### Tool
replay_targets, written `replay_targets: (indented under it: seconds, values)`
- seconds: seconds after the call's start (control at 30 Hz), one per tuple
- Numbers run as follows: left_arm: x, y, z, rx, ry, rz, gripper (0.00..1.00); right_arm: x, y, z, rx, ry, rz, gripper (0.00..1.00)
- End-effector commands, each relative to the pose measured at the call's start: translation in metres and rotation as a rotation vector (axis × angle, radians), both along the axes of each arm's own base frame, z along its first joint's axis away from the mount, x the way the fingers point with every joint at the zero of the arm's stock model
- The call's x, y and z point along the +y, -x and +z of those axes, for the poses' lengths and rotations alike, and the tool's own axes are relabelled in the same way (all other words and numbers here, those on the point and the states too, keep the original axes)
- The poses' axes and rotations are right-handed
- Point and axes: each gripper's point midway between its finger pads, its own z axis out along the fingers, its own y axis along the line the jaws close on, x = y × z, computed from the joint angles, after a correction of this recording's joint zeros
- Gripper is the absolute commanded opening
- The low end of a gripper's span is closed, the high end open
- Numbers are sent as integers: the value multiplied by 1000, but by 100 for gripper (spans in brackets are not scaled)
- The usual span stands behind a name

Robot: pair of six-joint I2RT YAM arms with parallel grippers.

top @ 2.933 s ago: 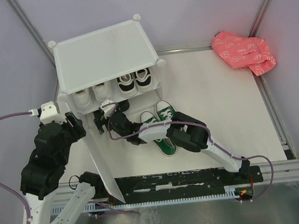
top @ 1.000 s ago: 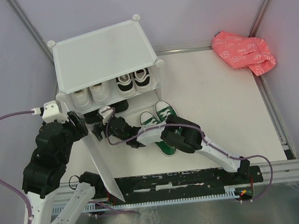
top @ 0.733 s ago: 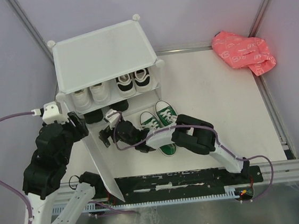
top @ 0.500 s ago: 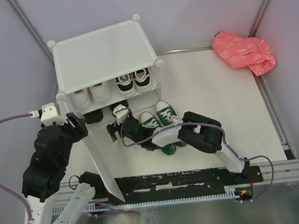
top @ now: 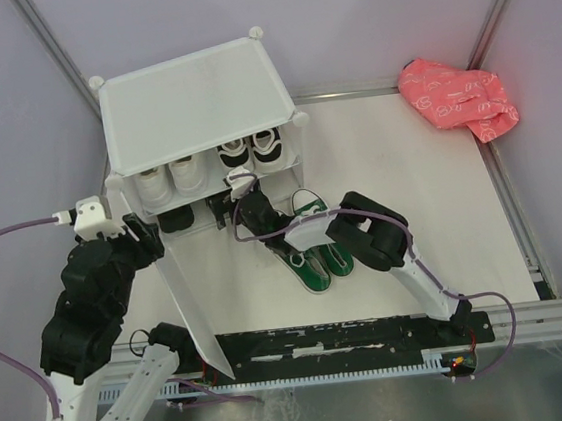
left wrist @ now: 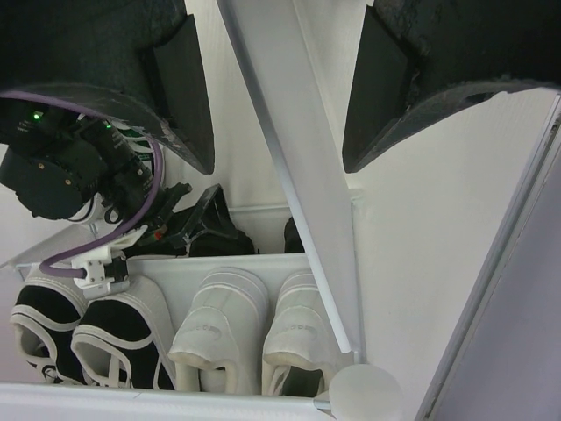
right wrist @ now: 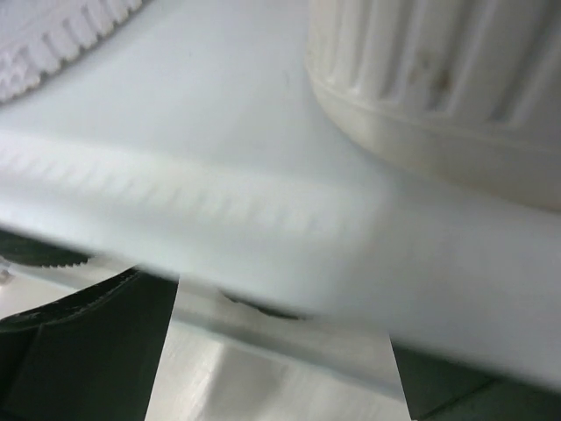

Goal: Place and organize the shoes in the shoe cabinet

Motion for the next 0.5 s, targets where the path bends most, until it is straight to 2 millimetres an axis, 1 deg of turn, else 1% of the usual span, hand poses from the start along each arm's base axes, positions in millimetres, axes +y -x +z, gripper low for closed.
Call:
replay_targets:
  seconds: [0.0, 0.13, 0.2, 0.27, 0.33, 0.4, 0.43, 0.47]
  values:
    - [1, -2, 13, -57, 0, -1, 67, 23, -18, 31, -33, -122, 40, 100]
    - [1, -2, 13, -62, 3, 0, 67, 32, -20, 29, -31, -153, 51, 99]
    - [1, -1, 14, -63, 2, -1, 67, 30, -24, 24, -27, -163, 25, 98]
    - [2, 0, 15, -65, 3, -1, 67, 26, -29, 22, -14, -168, -13, 93]
    - [2, 1, 15, -66, 3, -1, 67, 24, -32, 21, -4, -178, -30, 83]
    - [3, 3, 16, -69, 5, 1, 67, 25, -30, 21, 8, -194, -16, 67]
    - [3, 3, 17, -71, 7, 3, 67, 29, -27, 20, 15, -202, 13, 56]
    - [4, 5, 18, -75, 8, 5, 67, 33, -24, 21, 20, -210, 42, 51]
